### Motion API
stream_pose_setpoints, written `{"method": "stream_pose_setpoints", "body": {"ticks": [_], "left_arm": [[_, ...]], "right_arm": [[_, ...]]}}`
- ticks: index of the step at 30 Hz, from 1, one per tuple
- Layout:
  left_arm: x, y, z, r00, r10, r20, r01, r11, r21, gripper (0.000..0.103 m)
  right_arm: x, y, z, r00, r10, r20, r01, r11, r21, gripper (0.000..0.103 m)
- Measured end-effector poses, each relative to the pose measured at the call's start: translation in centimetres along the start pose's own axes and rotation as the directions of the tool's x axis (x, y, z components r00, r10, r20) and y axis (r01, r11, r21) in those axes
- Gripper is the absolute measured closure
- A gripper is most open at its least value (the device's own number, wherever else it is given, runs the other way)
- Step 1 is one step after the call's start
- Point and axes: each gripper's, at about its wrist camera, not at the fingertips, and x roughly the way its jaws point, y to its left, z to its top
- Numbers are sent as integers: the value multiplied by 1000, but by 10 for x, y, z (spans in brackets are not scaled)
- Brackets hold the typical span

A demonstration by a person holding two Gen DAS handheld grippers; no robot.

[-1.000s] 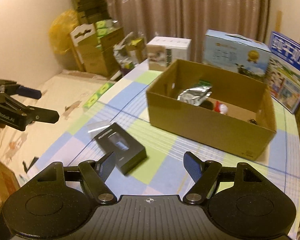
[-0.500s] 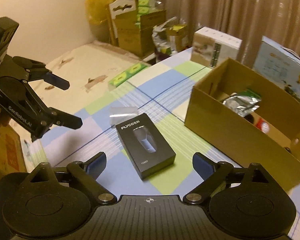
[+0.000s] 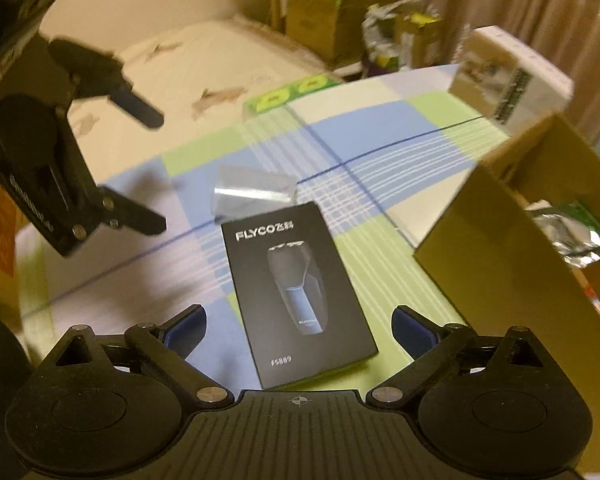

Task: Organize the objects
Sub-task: 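Grasp the clear plastic cup with the left tool while the right tool grasps the FLYCO shaver box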

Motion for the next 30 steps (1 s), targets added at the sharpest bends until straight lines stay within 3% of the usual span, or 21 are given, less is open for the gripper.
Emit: {"method": "stream_pose_setpoints", "body": {"ticks": [6,11,12,13,20,22,26,30], "left_arm": [[19,14,-1,1000,-6,-21,6,1000,22,1],[32,17,2,999,-2,-34,4,998,56,1],[34,17,3,999,-5,-36,7,998,62,1],[36,17,4,999,-10,-38,12,998,69,1],[54,11,20,998,-44,-42,48,992,118,2],[60,8,27,997,-60,-55,66,990,126,11],[74,5,41,992,-90,-91,101,987,127,16],[85,2,52,987,-96,-131,115,982,151,33]], "right_arm": [[35,-3,12,999,0,-43,-2,999,-45,7],[52,-8,17,996,22,-90,-24,1000,-17,8],[53,-10,17,996,30,-88,-31,1000,-3,19],[51,-11,16,996,26,-84,-25,1000,11,22],[29,-19,-5,995,-46,-84,53,995,82,23],[19,-24,-14,994,-70,-88,81,989,127,23],[2,-35,-36,990,-104,-90,122,966,226,23],[-8,-40,-53,989,-121,-85,140,947,288,23]]}}
